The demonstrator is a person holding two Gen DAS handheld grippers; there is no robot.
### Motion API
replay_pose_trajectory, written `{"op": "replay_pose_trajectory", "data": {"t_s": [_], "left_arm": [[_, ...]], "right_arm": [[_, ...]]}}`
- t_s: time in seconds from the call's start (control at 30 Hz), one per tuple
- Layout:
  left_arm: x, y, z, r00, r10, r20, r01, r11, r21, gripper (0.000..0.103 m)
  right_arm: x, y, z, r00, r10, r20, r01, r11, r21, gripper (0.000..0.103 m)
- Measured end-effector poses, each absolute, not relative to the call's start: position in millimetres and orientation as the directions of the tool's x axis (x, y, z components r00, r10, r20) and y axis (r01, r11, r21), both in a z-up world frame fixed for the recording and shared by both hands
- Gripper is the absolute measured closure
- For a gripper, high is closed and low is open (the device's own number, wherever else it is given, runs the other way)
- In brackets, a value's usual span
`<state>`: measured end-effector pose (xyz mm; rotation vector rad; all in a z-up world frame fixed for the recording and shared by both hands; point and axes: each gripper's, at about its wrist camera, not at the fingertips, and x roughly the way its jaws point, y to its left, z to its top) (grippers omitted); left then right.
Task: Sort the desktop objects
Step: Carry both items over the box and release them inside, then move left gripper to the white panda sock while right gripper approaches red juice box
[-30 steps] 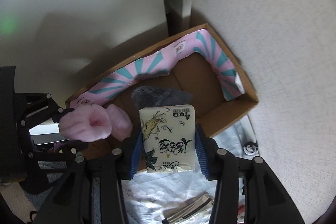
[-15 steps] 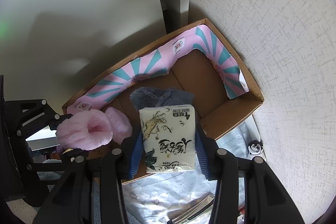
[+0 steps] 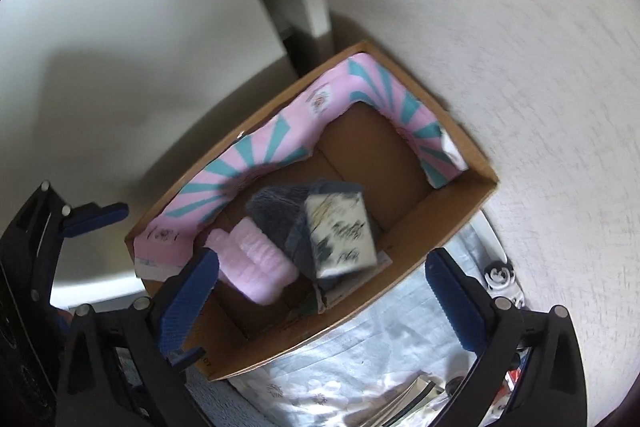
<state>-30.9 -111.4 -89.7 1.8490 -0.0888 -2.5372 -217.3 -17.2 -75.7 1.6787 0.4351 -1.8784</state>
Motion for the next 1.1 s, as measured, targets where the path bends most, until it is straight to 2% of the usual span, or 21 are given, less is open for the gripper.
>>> {"op": "replay_pose_trajectory", "data": {"t_s": [0.6, 0.77, 0.9, 1.1], "left_arm": [[-34.4, -91.1, -93.0, -0.273, 0.042, -0.961, -0.1, -0.995, -0.015, 0.0], [-37.7, -84.9, -91.1, -0.273, 0.054, -0.96, -0.12, -0.993, -0.022, 0.0], [-42.7, -77.7, -86.0, -0.281, 0.08, -0.956, -0.132, -0.99, -0.044, 0.0], [-50.7, -62.9, -77.6, -0.298, 0.103, -0.949, -0.171, -0.984, -0.053, 0.0]], "right_arm": [[-204.8, 35.3, -65.8, -0.058, -0.208, -0.976, 0.532, -0.834, 0.146, 0.0], [-199.8, 51.3, -66.2, -0.007, -0.172, -0.985, 0.503, -0.852, 0.145, 0.0], [-191.7, 70.7, -54.7, -0.084, -0.12, -0.989, 0.478, -0.876, 0.066, 0.0], [-181.0, 110.9, -43.7, -0.088, -0.132, -0.987, 0.421, -0.903, 0.083, 0.0]]}}
